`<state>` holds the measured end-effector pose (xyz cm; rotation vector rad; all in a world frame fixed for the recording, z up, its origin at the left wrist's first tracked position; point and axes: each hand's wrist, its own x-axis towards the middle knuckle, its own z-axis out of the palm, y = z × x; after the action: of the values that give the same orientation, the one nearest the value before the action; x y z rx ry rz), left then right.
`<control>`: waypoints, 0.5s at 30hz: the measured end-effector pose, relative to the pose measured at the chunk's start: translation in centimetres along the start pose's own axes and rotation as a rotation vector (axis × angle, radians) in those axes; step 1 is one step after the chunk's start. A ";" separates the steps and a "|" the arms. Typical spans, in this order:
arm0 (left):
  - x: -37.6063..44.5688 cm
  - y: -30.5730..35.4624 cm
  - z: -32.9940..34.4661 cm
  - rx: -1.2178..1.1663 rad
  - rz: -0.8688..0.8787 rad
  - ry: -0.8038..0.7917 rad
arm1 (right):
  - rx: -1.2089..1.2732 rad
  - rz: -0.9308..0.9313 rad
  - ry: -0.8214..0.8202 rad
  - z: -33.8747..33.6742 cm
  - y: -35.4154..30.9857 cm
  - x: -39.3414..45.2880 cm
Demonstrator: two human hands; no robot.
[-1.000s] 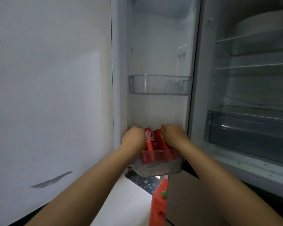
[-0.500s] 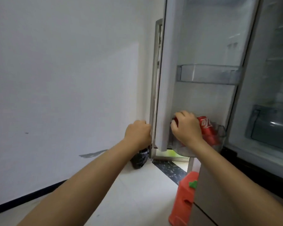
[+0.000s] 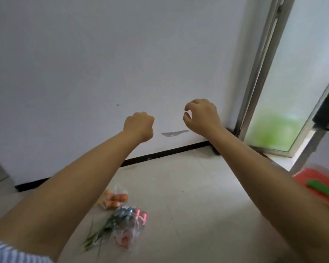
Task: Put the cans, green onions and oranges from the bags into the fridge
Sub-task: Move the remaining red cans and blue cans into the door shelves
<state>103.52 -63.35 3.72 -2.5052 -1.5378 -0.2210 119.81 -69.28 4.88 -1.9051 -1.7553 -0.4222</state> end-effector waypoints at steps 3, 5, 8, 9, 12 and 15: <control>-0.8 -7.6 3.4 0.008 -0.006 -0.042 | 0.010 0.006 -0.105 4.7 -5.9 1.0; -0.7 -11.8 5.6 -0.006 -0.012 -0.073 | 0.012 0.004 -0.168 8.0 -8.8 2.0; 0.2 -17.2 9.4 -0.036 -0.022 -0.132 | 0.026 0.001 -0.252 12.9 -12.1 3.7; 0.7 -18.8 10.8 -0.042 -0.019 -0.150 | 0.034 0.008 -0.282 14.8 -12.9 4.2; 3.1 -23.0 15.4 -0.038 0.010 -0.197 | 0.062 0.036 -0.367 21.1 -14.5 5.9; 6.4 -26.4 20.3 -0.028 0.053 -0.256 | 0.097 0.067 -0.439 28.3 -15.4 7.9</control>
<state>83.37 -41.32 -12.27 -2.6780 -1.5627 0.0910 102.36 -46.34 -11.59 -2.0906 -1.9271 0.1170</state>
